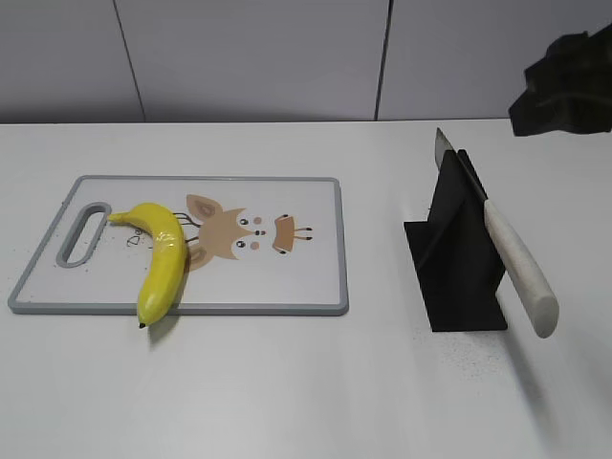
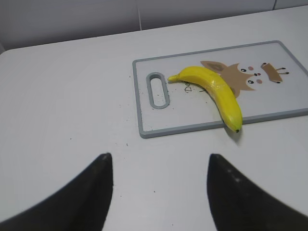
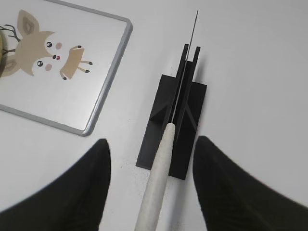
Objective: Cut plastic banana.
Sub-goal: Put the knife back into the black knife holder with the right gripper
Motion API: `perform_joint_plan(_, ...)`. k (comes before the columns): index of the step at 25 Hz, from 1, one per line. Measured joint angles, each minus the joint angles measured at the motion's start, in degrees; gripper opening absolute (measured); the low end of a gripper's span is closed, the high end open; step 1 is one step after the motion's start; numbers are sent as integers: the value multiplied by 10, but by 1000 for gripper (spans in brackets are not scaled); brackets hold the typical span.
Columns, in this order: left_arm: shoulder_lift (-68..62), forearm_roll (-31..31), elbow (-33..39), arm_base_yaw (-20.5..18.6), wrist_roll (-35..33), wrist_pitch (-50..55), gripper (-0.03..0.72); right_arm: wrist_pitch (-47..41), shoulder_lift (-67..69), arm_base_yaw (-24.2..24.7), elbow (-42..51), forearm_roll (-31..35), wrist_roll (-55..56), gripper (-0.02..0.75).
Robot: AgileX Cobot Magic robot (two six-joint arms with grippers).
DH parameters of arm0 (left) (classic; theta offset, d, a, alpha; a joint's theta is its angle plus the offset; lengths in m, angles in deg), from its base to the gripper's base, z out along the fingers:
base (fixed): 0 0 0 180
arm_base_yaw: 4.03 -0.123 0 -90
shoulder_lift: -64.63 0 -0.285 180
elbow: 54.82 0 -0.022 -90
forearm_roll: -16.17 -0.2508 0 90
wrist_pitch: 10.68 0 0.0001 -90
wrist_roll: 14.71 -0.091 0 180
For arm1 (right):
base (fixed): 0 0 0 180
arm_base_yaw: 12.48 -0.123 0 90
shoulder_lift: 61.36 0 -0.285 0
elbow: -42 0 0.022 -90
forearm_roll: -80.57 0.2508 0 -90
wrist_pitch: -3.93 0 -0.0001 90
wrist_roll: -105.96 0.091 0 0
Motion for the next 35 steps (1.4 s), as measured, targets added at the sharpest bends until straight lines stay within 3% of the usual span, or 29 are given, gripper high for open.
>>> perform_joint_plan(5, 0, 1, 0, 0, 0, 0, 628, -55, -42, 0, 0, 12, -52, 435)
perform_joint_plan(13, 0, 1, 0, 0, 0, 0, 619, -170, -111, 0, 4, 29, -110, 435)
perform_joint_plan(26, 0, 2, 0, 0, 0, 0, 591, -175, -341, 0, 159, 37, -114, 434)
perform_joint_plan(35, 0, 2, 0, 0, 0, 0, 582, -129, -501, 0, 286, 37, -114, 428)
